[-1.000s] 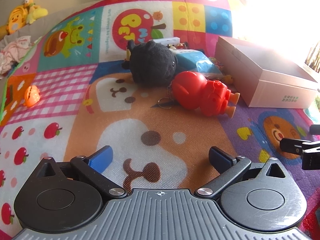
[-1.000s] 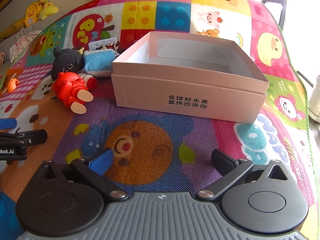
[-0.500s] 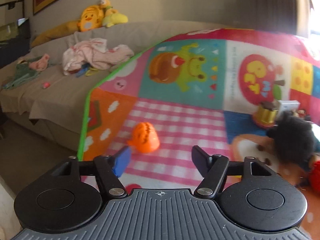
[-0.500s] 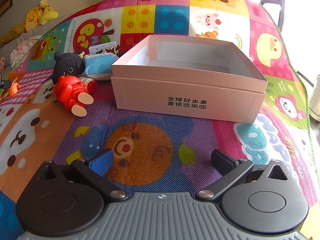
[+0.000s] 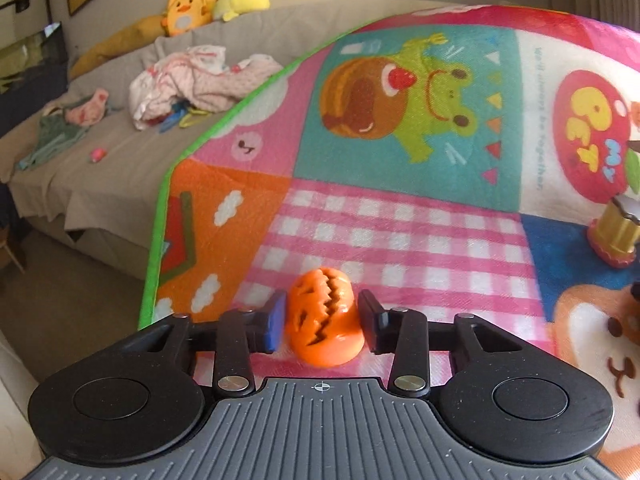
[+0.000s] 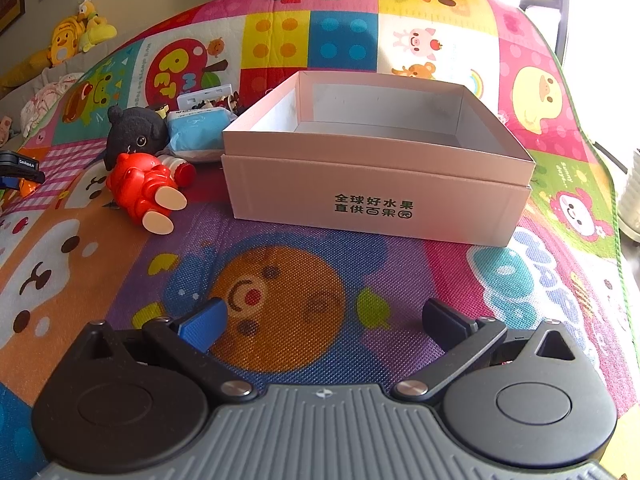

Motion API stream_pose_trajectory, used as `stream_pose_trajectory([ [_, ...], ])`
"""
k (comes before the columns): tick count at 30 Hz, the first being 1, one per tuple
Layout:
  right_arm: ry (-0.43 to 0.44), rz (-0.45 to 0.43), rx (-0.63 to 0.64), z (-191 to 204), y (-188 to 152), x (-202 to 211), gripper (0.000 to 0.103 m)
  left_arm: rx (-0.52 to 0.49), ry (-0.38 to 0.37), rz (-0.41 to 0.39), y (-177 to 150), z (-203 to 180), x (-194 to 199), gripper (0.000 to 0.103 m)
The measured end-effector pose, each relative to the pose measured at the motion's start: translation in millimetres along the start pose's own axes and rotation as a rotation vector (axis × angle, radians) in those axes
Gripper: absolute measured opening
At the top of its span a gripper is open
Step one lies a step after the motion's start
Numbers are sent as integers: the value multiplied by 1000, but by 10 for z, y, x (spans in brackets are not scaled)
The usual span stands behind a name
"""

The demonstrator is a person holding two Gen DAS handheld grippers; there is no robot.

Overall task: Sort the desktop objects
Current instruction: 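Grasp the orange plastic toy with the left gripper and lift it, then grasp the red doll with the right gripper while the left gripper holds the orange toy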

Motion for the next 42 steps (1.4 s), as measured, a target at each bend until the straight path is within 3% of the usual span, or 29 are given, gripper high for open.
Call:
stream_pose_trajectory([
  [4,8,7,4,-16,19,-2,103,-101,-198,-50,-242,-295,624,42],
  [8,7,18,27,-2,38,-11,103,-343,-457,-100,-779,-826,1401,41],
  [11,3,15,28,7,30,-2,103,-432,-556,-114,-1102,-1067,1711,42],
  [16,3,14,28,13,32,6,103,-427,-563,-89,-1317,-1179,1741,50],
  [22,8,14,62,68,80,24,103,-360,-562,-23,-1449,-1103,1654,84],
  [24,17,-36,95,171,144,113,103,-352,-562,-26,-1488,-1073,1655,95],
  [29,119,-173,223,653,496,394,103,-332,-568,-28,-1492,-1061,1639,98],
  [33,169,-154,325,1104,738,239,78,-331,-572,-30,-1496,-1070,1639,99],
  [38,133,-99,379,1411,836,-220,76,-307,-594,-28,-1489,-1037,1635,99],
  [39,127,-88,379,1424,820,-267,58,-305,-596,-28,-1489,-1035,1635,100],
  [41,120,-65,388,1426,793,-280,55,-304,-597,-28,-1491,-1034,1633,100],
  [42,128,-62,379,1398,777,-231,46,-305,-598,-26,-1490,-1036,1632,100],
])
Point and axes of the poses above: each gripper's, at about its wrist camera, not at the fingertips, and x roughly against the way its jaws point, z to its left, y to its top, the point moved 2 cm from there along -x, roughly the way its jaws point, and after that the axes turned 2 degrees about z, right-handed, at the moved point
